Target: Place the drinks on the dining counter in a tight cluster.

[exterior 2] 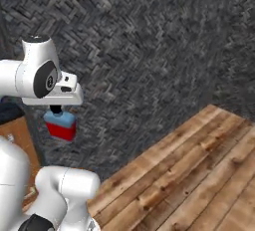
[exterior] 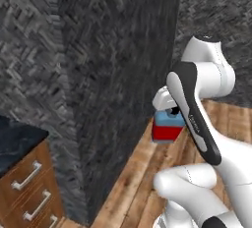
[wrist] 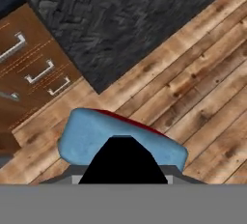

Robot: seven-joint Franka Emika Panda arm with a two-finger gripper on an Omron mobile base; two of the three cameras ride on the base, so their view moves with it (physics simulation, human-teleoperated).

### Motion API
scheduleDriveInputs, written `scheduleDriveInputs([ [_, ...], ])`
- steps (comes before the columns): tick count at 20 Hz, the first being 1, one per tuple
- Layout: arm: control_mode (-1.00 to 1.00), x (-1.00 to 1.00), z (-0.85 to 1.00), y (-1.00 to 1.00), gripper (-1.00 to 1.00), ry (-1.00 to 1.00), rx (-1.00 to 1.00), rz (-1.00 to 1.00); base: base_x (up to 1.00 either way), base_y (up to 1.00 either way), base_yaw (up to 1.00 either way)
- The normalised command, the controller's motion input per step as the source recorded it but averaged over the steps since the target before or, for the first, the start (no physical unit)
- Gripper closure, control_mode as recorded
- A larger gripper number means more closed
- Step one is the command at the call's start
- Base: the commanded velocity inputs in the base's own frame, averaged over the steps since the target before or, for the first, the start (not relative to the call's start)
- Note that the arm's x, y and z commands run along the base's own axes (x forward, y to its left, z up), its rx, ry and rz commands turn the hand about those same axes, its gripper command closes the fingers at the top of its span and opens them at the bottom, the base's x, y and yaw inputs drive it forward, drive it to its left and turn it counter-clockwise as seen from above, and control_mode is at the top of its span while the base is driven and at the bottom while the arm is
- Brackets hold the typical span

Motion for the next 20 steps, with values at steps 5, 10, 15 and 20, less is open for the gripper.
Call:
scheduleDriveInputs([
  [5,1.0,0.0,0.0,0.0,1.0,0.0,0.0,0.0,0.0,0.0,-1.0],
  [10,1.0,0.0,0.0,0.0,1.0,0.0,0.0,0.0,0.0,0.0,-1.0],
  [15,1.0,0.0,0.0,0.0,1.0,0.0,0.0,0.0,0.0,0.0,-1.0],
  [20,1.0,0.0,0.0,0.0,1.0,0.0,0.0,0.0,0.0,0.0,-0.99],
])
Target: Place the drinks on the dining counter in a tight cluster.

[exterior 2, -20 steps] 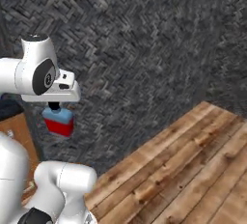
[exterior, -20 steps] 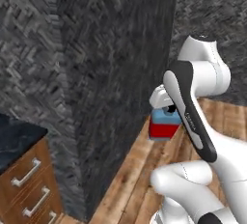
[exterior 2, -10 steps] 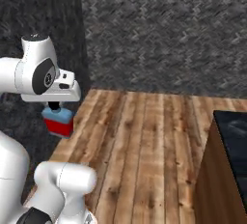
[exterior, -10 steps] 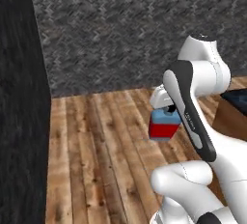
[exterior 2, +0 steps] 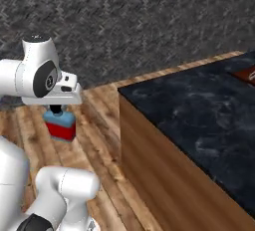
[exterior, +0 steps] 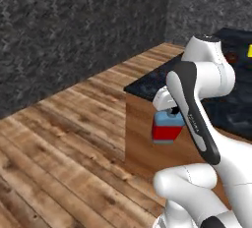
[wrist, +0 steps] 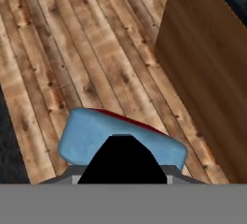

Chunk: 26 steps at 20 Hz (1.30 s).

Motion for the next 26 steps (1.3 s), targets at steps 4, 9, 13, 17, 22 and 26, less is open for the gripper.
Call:
scheduleDriveInputs([
  [4,1.0,0.0,0.0,0.0,1.0,0.0,0.0,0.0,-0.06,0.0,-0.95],
  [9,1.0,0.0,0.0,0.0,1.0,0.0,0.0,0.0,-0.08,0.1,-0.9],
  [13,1.0,0.0,0.0,0.0,1.0,0.0,0.0,0.0,0.01,0.95,-0.37],
  [17,1.0,0.0,0.0,0.0,1.0,0.0,0.0,0.0,0.13,1.0,-0.18],
  [22,1.0,0.0,0.0,0.0,1.0,0.0,0.0,0.0,0.15,1.0,-0.28],
  [26,1.0,0.0,0.0,0.0,1.0,0.0,0.0,0.0,0.12,1.0,-0.36],
])
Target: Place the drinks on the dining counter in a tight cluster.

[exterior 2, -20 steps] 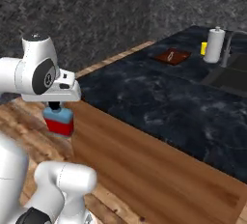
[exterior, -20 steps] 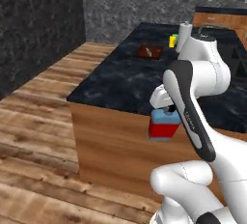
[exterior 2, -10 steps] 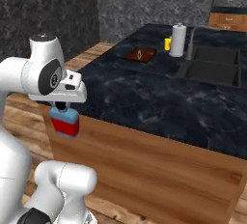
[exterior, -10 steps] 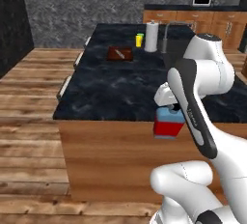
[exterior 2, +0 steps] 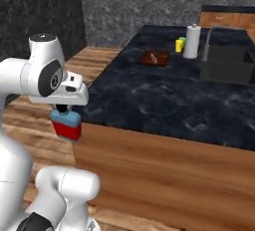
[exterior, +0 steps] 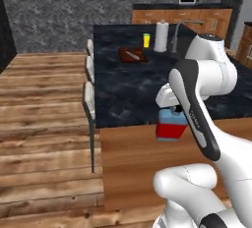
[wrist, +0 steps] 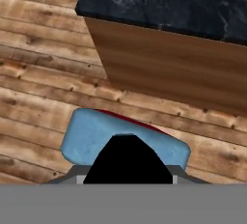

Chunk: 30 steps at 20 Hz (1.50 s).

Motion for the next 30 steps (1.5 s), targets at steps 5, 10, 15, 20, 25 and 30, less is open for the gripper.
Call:
scheduleDriveInputs([
  [5,1.0,0.0,0.0,0.0,1.0,0.0,0.0,0.0,0.13,1.0,-0.36],
  [10,1.0,0.0,0.0,0.0,1.0,0.0,0.0,0.0,0.1,1.0,-0.39],
  [15,1.0,0.0,0.0,0.0,1.0,0.0,0.0,0.0,0.25,0.99,-0.52],
  [20,1.0,0.0,0.0,0.0,1.0,0.0,0.0,0.0,0.53,0.75,-0.71],
  [25,1.0,0.0,0.0,0.0,1.0,0.0,0.0,0.0,0.46,0.93,-0.58],
  [30,1.0,0.0,0.0,0.0,1.0,0.0,0.0,0.0,0.35,1.0,-0.53],
])
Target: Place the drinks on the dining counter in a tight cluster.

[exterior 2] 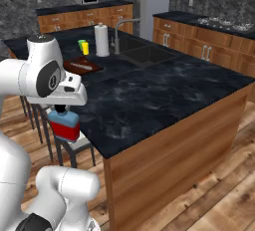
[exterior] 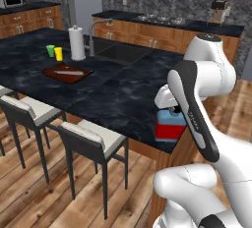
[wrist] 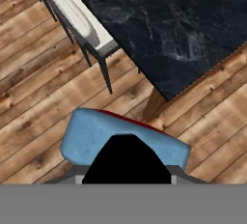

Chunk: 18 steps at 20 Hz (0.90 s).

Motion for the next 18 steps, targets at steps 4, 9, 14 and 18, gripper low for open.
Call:
scheduleDriveInputs([
  [4,1.0,0.0,0.0,0.0,1.0,0.0,0.0,0.0,0.27,0.97,-0.59],
  [9,1.0,0.0,0.0,0.0,1.0,0.0,0.0,0.0,0.44,0.96,-0.61],
  [14,1.0,0.0,0.0,0.0,1.0,0.0,0.0,0.0,0.53,0.79,-0.43],
  [18,1.0,0.0,0.0,0.0,1.0,0.0,0.0,0.0,0.08,0.16,-0.06],
])
